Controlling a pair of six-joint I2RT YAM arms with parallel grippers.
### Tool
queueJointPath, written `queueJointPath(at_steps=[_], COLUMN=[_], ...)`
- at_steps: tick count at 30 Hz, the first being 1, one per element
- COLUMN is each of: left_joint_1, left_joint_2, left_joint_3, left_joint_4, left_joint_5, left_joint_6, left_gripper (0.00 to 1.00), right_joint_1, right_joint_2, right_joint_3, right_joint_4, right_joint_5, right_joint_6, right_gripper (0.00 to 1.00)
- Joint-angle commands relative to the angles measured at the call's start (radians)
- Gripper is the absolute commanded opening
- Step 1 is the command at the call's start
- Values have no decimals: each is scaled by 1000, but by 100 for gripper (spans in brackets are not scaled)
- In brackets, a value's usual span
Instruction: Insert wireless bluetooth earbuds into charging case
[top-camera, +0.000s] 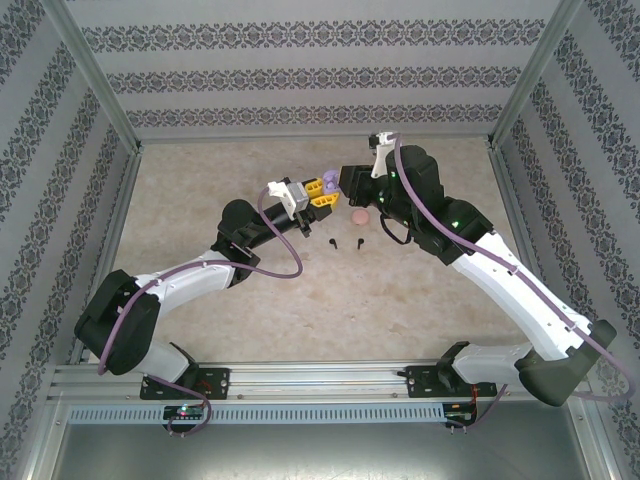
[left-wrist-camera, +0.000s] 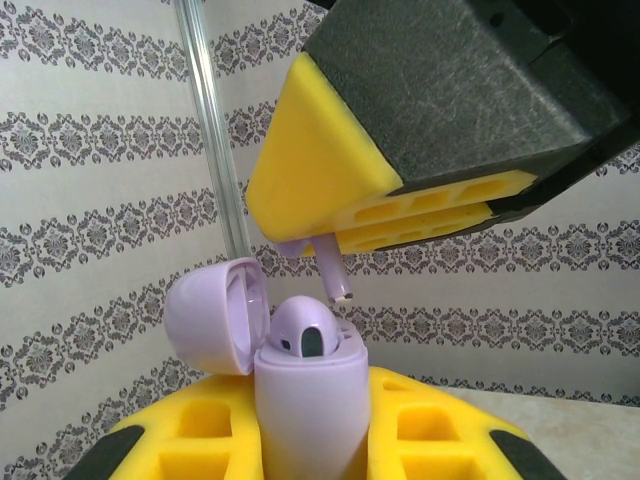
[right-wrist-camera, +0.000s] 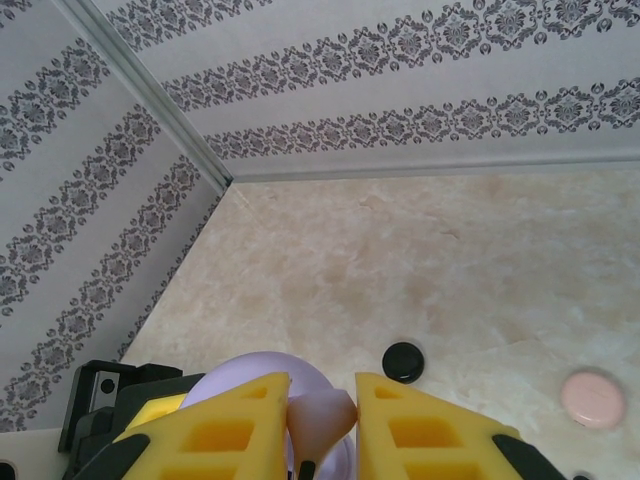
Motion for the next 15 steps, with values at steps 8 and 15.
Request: queueJointPath(at_steps=[8, 15], left_joint_1=[11, 11], left_joint_2=[8, 4], left_joint_3=[34, 35], left_joint_4=[31, 30], left_joint_5=[18, 20], left_joint_6=[-20, -23], left_gripper=[0, 0], right_joint_1=[21, 23], right_joint_2=[10, 16], right_joint_3=[-36, -57], right_joint_4=[34, 41], right_joint_5=[-3, 15], right_joint_6=[14, 8], right_gripper=[20, 20])
